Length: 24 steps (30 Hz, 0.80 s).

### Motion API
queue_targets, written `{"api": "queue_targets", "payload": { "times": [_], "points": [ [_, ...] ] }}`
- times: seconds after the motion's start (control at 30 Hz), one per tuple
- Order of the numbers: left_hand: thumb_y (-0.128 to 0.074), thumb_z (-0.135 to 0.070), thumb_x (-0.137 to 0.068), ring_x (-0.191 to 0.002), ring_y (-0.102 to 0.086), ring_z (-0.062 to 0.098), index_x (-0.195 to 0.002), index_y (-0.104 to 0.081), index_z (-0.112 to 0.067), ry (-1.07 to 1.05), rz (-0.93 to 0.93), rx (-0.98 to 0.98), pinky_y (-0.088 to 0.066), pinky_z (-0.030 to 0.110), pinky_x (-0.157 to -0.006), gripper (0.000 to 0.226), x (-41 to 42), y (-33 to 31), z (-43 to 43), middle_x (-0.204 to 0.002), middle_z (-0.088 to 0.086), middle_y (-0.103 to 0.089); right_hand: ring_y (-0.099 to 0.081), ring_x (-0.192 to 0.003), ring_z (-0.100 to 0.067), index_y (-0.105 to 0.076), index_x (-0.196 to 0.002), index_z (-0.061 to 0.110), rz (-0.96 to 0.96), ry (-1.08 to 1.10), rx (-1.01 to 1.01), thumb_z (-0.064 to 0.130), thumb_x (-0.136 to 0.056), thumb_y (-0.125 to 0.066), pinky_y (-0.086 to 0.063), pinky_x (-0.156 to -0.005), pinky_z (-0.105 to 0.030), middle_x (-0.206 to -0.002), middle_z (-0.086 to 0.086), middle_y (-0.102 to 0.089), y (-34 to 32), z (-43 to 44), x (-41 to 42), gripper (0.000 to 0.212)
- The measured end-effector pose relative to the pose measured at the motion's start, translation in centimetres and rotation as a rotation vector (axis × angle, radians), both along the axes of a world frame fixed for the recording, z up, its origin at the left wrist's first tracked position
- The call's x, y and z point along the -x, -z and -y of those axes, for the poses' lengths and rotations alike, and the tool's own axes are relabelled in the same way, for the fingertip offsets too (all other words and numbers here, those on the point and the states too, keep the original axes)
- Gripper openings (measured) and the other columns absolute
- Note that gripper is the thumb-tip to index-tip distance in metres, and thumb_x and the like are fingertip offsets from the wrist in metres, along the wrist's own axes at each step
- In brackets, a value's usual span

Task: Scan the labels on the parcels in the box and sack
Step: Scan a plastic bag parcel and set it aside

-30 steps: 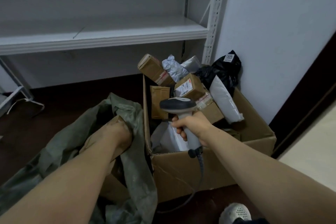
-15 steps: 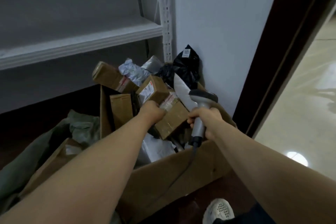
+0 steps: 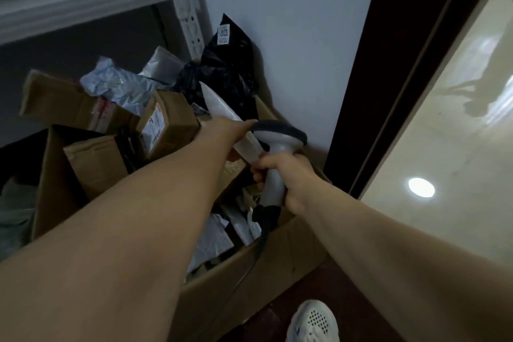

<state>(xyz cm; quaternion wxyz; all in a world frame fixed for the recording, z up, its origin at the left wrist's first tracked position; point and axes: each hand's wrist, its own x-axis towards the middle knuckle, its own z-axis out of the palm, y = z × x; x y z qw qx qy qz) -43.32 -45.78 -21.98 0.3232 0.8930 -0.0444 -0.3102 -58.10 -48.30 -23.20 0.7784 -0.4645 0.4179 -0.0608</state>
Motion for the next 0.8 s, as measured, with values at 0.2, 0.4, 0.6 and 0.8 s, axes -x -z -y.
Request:
{"api": "queue_targets", "payload": {
  "times": [0.2, 0.4, 0.6, 0.8],
  "points": [
    [-0.052, 0.001, -0.091, -0.083, -0.062, 0.021, -0.130, -0.050, 0.003, -0.083, 0.084, 0.165, -0.046, 0.021, -0.039, 0.039, -0.4, 1.7, -2.9, -0.128, 0.018, -0.058, -0.060, -0.049, -0.016, -0.062, -0.095, 0.002, 0.054, 0.008, -0.074, -0.002, -0.076, -0.067, -0.049, -0.052, -0.027, -0.064, -0.010, -0.064, 0.2, -0.3, 0.2, 0.020],
    [-0.048, 0.015, -0.090, -0.069, -0.058, 0.023, -0.118, -0.056, -0.005, -0.464, -0.142, 0.584, -0.048, 0.023, -0.032, 0.035, -0.1, -2.2, -10.9, -0.100, 0.014, -0.059, -0.056, -0.052, -0.015, -0.062, -0.090, 0.007, 0.128, -0.070, -0.037, -0.002, -0.081, -0.066, -0.049, -0.051, -0.026, -0.066, -0.009, -0.064, -3.6, -4.3, 2.0, 0.013],
    [-0.057, 0.000, -0.089, -0.083, -0.054, 0.022, -0.111, -0.056, -0.004, -0.515, -0.109, 0.653, -0.054, 0.024, -0.043, 0.022, 1.9, -8.0, -20.1, -0.119, 0.017, -0.053, -0.058, -0.053, -0.018, -0.061, -0.086, 0.005, 0.198, -0.226, 0.111, 0.002, -0.085, -0.067, -0.049, -0.053, -0.028, -0.065, -0.012, -0.063, -8.9, -11.0, 3.0, 0.007],
    [-0.053, 0.023, -0.081, -0.071, -0.051, 0.026, -0.099, -0.057, 0.001, -0.615, -0.067, 0.740, -0.053, 0.031, -0.038, 0.029, 4.2, -12.3, -28.8, -0.086, 0.014, -0.050, -0.048, -0.040, -0.014, -0.061, -0.087, 0.007, 0.215, -0.342, 0.242, 0.007, -0.084, -0.069, -0.040, -0.043, -0.022, -0.055, -0.008, -0.057, -13.4, -17.9, 3.2, 0.008]
  ]
}}
